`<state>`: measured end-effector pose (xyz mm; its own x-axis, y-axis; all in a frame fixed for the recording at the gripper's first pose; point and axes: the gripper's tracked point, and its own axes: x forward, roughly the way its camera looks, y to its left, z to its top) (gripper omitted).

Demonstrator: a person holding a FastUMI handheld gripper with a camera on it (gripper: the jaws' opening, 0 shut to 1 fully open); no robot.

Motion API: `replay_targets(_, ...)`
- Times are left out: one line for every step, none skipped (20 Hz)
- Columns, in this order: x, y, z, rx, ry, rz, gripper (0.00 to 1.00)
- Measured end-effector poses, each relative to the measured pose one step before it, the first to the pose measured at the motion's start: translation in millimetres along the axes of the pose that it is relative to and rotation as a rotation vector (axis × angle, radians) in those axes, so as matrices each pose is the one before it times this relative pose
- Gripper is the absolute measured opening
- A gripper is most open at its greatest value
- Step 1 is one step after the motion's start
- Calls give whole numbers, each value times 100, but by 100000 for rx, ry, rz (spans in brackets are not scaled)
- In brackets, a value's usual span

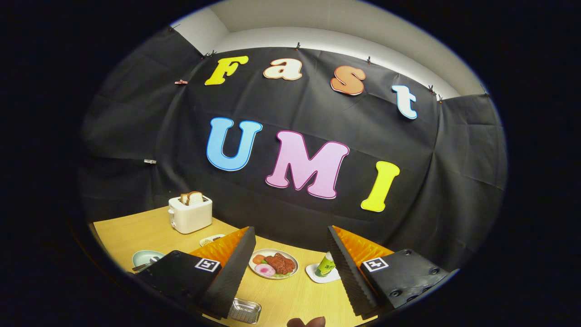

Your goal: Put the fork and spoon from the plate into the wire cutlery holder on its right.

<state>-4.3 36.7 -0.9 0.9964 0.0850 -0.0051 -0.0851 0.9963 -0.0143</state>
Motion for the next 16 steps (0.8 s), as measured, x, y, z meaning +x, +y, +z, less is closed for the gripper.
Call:
replay_targets(-17,111,160,-146,-173,192,98)
replay_targets(9,-4,177,-42,-479,24,98)
replay_targets(14,178,154,73,-339,163,98)
replay_targets(72,171,-13,222,-44,385,98)
replay_targets(-11,322,-108,279,115,488,98)
replay_targets(0,244,-82,272,41,523,98)
replay_targets(18,369,-18,234,115,719,98)
replay_targets(-10,425,-118,-41,250,794,98)
replay_targets(-24,325,19,-203,72,786,98)
replay_targets(-102,338,229,-153,-417,694,98)
replay_targets(-146,489,489,597,-965,1046,98)
replay_targets(-53,452,373,1068,-750,1054,98)
replay_targets(-107,878,552,2208,-1169,2008,98)
replay_targets(-30,840,508,1858,-661,1951,98)
replay_targets(16,1032,453,1634,-90,2395,98)
replay_targets(111,1140,279,878,838,2811,98)
